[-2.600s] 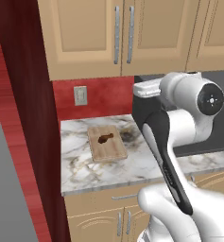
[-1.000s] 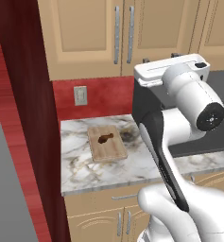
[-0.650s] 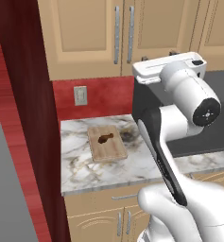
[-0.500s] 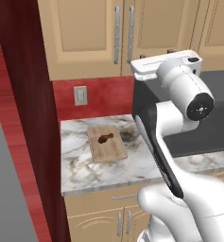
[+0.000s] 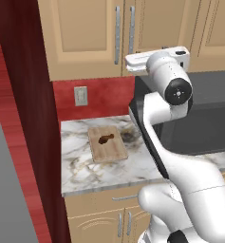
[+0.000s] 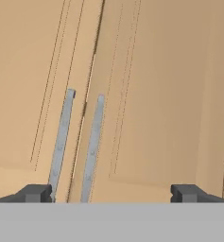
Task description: Open the cabinet, retrieve the rolling pin, and place it next to the meat on the cutting board to prepare for tenderizing.
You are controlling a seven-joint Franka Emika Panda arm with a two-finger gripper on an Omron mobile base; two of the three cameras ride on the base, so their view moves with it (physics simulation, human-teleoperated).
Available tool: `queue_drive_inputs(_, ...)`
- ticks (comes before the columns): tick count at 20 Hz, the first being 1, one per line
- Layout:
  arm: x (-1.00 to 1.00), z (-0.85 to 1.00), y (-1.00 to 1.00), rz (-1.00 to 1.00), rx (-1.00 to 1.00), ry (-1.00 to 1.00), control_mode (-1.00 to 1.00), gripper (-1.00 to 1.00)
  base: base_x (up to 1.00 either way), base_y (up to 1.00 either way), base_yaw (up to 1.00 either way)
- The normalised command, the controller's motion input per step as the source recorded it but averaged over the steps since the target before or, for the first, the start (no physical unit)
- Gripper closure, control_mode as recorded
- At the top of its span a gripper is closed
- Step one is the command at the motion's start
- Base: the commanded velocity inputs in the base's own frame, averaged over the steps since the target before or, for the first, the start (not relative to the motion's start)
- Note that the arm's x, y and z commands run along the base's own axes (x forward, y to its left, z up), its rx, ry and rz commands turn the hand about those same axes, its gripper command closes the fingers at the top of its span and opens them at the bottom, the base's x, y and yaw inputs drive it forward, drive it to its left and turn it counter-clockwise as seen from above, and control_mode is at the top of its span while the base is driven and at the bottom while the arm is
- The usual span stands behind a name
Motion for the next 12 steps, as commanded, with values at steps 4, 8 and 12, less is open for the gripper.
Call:
queue_drive_inputs(4, 0.24, -0.01, 0.15, -0.12, 0.01, 0.03, -1.0, -1.0, 0.0, 0.0, 0.0)
queue_drive_inputs(8, 0.22, -0.02, 0.22, -0.09, 0.05, 0.02, -1.0, -1.0, 0.0, 0.0, 0.0)
queue_drive_inputs(12, 0.35, 0.0, 0.15, -0.02, 0.07, 0.05, -1.0, -1.0, 0.0, 0.0, 0.0)
